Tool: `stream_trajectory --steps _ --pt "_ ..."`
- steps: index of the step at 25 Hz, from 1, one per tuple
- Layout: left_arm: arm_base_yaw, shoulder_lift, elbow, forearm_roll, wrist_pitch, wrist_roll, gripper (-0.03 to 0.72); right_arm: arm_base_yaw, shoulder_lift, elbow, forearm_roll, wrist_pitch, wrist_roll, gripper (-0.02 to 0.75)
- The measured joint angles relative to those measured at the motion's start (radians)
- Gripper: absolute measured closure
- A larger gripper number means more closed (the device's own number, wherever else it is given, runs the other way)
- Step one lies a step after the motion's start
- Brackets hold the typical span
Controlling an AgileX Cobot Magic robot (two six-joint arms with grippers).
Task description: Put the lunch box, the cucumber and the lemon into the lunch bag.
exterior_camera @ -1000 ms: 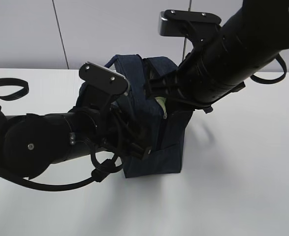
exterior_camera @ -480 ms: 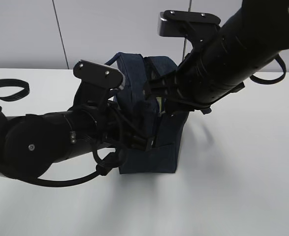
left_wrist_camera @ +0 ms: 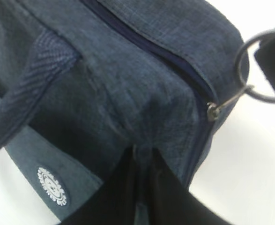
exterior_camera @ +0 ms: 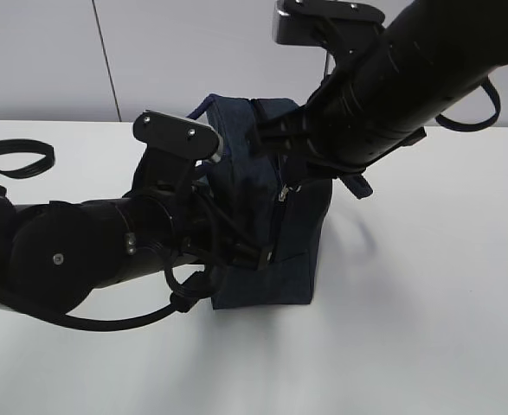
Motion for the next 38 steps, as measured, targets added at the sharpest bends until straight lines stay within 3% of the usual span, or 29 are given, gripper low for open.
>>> stream_trajectory --steps 26,38 --pt "0.001 -0.009 -0.010 0.005 0.087 0.003 0.692 0.000 0.010 -0.033 -0.007 -0.016 -0.013 0.738" --pt "0.001 -0.056 0.069 0.014 0.073 0.003 0.692 0.000 0.010 -0.034 -0.009 -0.076 -0.013 0.738"
